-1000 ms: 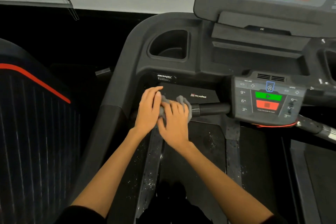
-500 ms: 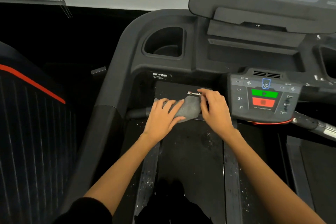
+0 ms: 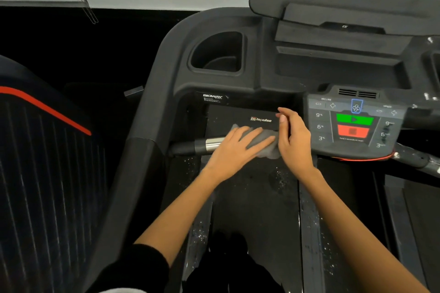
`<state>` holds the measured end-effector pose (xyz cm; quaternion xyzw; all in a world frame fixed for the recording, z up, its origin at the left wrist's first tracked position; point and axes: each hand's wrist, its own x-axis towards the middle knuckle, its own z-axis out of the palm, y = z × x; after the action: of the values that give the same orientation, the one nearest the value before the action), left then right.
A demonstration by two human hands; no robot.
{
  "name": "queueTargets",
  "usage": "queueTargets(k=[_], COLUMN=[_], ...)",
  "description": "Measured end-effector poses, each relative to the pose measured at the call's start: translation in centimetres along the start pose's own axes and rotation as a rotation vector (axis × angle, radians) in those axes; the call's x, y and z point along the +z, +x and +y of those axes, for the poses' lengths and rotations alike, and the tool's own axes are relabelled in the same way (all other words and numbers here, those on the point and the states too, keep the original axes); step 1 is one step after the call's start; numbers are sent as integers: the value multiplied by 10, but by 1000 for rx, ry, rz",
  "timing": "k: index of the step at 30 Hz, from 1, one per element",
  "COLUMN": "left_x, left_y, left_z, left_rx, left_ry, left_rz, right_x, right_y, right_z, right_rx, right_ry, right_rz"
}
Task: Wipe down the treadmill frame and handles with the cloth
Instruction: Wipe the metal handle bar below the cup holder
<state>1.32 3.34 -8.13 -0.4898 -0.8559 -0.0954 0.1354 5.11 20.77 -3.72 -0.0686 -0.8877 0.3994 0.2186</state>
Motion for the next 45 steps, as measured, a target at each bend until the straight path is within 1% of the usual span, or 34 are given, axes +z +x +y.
queueTargets(k=[2, 4, 6, 9, 11, 16, 19, 24, 27, 32, 37, 40, 42, 45], left_x=[-1, -5, -10, -15, -16, -7, 1, 4, 0, -8, -13, -17, -18, -17], left_y=[-21, -42, -62, -82, -89, -97, -94, -72, -60, -43, 2, 33, 38, 25], left_z=[-16, -28, -35, -37, -35, -17, -11, -6, -5, -6, 10, 28, 32, 22], left_rx=[6, -58, -159, -362, -463, -691, -763, -848, -853, -764, -641, -611, -605, -529], left_ry=[28, 64, 102, 129, 121, 5, -32, 55, 99, 75, 49, 44, 49, 35], left_rz=[39, 106, 142, 109, 108, 201, 244, 308, 320, 237, 45, -50, -68, -62], right_x=[0, 0, 0, 0, 0, 1, 3, 10, 14, 18, 18, 17, 17, 17], right_y=[0, -1, -2, -3, -3, -4, -4, -6, -7, -7, -8, -9, -10, -11], right_z=[-1, -2, -2, -2, -1, 2, 5, 11, 12, 13, 14, 16, 16, 16], right_rx=[16, 30, 38, 26, 8, -21, -35, -101, -167, -211, -233, -223, -216, -211], right_ry=[-2, -11, -11, -13, -19, -37, -57, -197, -302, -358, -376, -371, -361, -356], right_rz=[-12, -27, -37, -45, -48, -59, -59, -62, -49, -10, -9, -23, -21, -22])
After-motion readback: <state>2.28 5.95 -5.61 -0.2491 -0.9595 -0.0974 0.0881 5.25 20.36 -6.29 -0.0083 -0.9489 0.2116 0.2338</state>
